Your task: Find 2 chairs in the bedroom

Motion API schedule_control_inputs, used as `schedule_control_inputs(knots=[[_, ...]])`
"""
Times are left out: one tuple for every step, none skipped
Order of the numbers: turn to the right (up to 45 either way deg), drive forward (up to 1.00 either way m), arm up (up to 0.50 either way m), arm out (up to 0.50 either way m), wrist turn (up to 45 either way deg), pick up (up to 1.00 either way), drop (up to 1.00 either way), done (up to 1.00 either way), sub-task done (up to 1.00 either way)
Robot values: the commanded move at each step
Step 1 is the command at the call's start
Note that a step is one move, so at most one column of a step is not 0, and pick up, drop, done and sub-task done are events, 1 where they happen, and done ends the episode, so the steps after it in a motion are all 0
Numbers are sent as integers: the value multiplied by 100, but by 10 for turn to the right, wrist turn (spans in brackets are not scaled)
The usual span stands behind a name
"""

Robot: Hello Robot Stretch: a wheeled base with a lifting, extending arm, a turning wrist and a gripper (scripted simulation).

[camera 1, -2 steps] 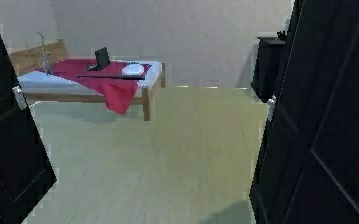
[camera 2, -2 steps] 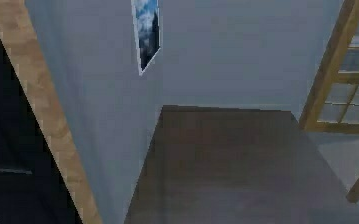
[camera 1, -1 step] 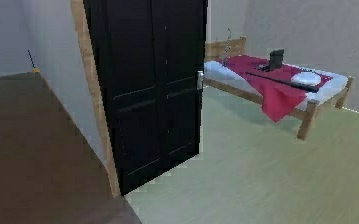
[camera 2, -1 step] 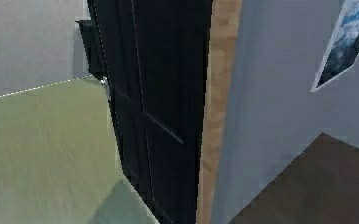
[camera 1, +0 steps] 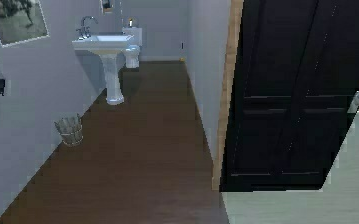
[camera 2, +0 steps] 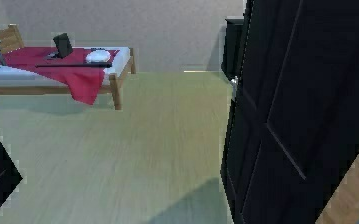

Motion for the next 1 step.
schedule_control_inputs(knots=[[0,15,0,0,0,0,0,0,0]])
